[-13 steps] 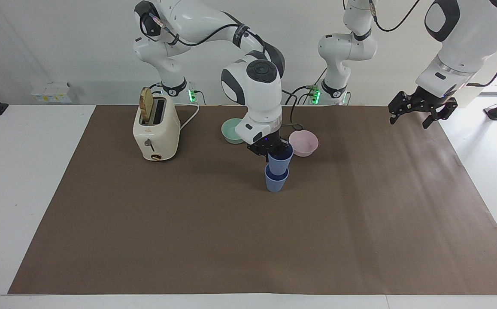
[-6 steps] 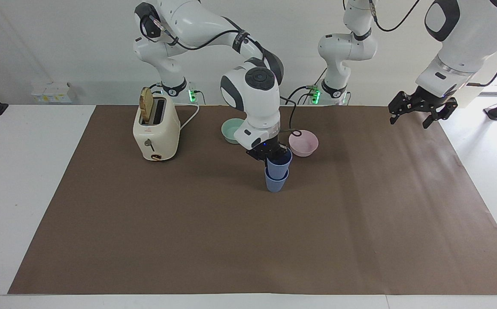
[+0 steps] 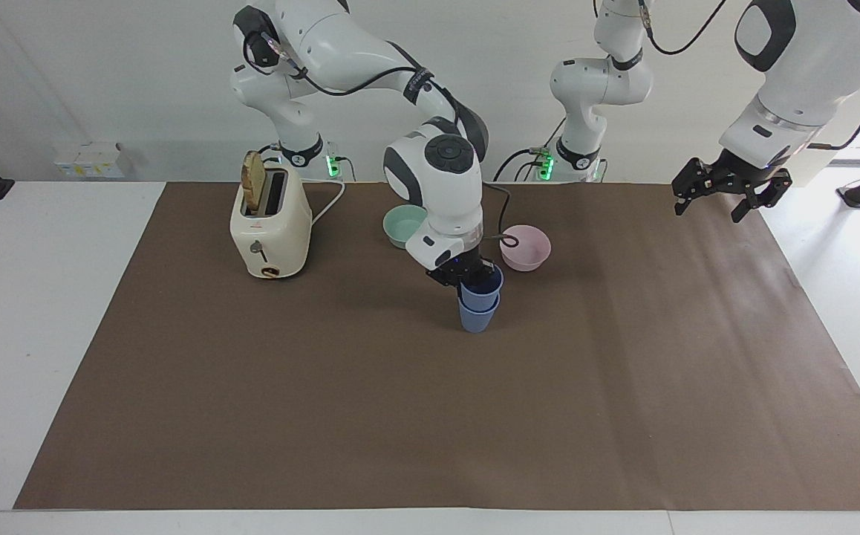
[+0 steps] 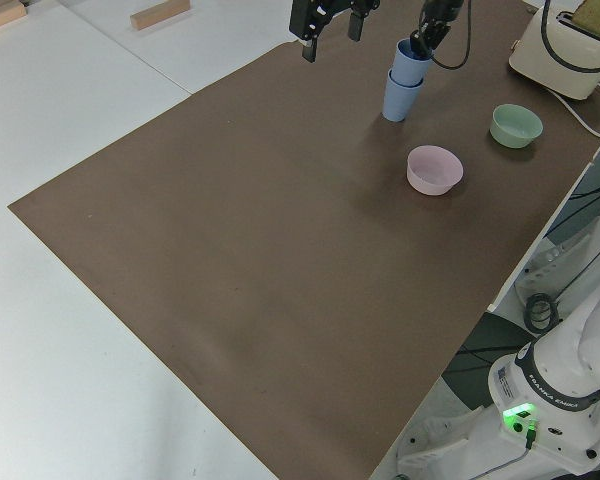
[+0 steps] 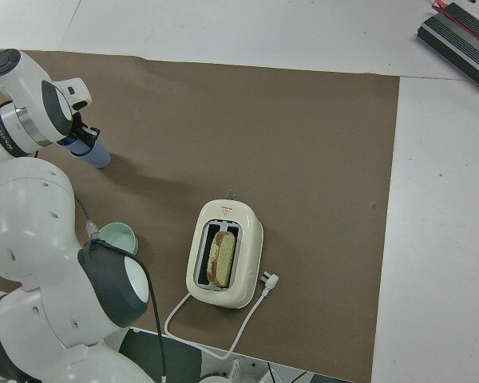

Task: Stack blue cups with both arms
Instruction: 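Lower the held cup into the center cup and open the right gripper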

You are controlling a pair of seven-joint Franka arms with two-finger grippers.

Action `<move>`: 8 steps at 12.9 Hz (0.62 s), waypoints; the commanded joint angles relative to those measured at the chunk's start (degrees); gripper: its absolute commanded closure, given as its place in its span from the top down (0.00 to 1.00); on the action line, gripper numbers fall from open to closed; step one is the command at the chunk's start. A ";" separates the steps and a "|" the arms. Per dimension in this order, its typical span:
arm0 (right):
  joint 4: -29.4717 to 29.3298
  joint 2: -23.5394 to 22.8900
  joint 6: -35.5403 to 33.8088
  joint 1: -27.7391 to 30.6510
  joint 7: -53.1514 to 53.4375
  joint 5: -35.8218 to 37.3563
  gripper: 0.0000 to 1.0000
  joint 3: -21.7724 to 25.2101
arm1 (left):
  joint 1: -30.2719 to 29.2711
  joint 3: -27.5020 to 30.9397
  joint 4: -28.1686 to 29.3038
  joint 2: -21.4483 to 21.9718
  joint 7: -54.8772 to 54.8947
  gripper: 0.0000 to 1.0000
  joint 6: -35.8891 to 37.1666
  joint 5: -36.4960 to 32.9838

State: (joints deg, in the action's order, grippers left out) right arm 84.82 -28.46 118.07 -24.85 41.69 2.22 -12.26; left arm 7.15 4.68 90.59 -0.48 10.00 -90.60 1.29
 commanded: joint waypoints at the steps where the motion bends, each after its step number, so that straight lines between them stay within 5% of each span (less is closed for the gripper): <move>1: 0.78 0.33 1.28 0.77 1.29 1.30 0.39 -0.66 | -0.74 -0.64 -0.50 0.39 -0.07 1.00 0.68 -0.76; 8: -1.32 0.94 -2.04 0.41 1.21 0.51 0.39 -0.57 | -0.74 -0.64 -0.50 0.39 -0.07 1.00 0.68 -0.76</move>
State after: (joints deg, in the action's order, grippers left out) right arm 84.62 -28.42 118.00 -24.99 41.69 2.22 -12.35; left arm 7.15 4.65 90.59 -0.48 10.00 -90.60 1.29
